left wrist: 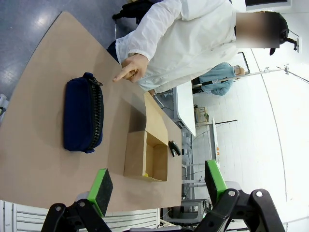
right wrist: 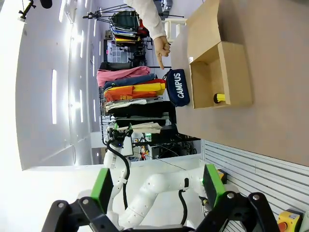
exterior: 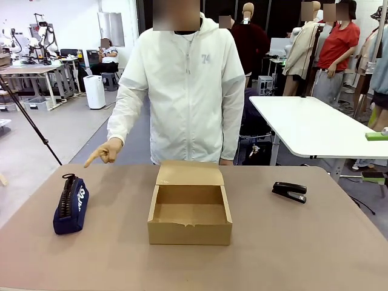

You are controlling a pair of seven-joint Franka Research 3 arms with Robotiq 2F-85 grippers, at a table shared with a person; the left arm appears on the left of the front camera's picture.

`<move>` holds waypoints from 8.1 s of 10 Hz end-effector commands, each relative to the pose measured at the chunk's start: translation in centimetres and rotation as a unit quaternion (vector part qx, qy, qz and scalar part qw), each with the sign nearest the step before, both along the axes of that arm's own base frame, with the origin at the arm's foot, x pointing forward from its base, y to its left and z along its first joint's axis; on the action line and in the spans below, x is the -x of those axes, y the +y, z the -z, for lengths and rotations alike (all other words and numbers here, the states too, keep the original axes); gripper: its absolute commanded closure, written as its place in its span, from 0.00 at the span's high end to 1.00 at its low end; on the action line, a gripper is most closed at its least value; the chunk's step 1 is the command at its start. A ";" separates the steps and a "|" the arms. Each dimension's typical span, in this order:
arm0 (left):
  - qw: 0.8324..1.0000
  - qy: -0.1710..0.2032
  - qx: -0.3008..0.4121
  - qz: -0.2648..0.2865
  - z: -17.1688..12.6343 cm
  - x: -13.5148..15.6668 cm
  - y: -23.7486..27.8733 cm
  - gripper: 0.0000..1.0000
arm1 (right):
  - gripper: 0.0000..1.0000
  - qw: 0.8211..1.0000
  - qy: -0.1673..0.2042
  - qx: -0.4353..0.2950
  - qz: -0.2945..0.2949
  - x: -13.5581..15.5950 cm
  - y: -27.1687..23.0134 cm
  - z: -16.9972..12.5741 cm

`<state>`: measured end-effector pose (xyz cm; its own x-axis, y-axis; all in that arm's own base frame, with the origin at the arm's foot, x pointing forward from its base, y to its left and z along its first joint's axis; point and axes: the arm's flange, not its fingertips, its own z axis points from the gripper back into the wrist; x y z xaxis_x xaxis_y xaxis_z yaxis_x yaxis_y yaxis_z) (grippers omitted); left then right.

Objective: Pack the items into the box.
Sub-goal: Pick up the item indicated by the person and place it inside the Mailer Box.

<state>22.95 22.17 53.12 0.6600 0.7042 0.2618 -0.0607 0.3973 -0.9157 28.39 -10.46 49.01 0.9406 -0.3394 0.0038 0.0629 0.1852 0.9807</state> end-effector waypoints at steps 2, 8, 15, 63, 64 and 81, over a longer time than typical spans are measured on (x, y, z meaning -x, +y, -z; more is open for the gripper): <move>1.000 -0.013 0.002 0.000 0.1 -0.1 0.0 1.00 | 1.00 1.000 0.003 0.003 -0.003 0.3 -0.1 -0.1; 0.959 0.102 -0.251 0.080 0.6 -4.1 -9.0 1.00 | 1.00 1.000 0.003 0.003 -0.003 0.3 -0.1 -0.1; 0.853 0.146 -0.497 0.066 1.2 -13.5 -26.4 1.00 | 1.00 1.000 0.003 0.003 -0.003 0.3 -0.1 -0.1; 0.792 0.354 -0.475 0.144 -0.6 -15.0 -23.5 0.00 | 1.00 1.000 0.003 0.003 -0.003 0.3 -0.1 -0.1; 0.770 0.272 -0.524 0.241 -0.6 -16.6 -26.5 0.00 | 1.00 1.000 0.003 0.003 -0.003 0.3 -0.1 -0.1; 0.380 -0.145 -0.626 0.666 6.7 -22.3 -61.0 0.00 | 1.00 1.000 0.003 0.003 -0.003 0.3 -0.1 -0.1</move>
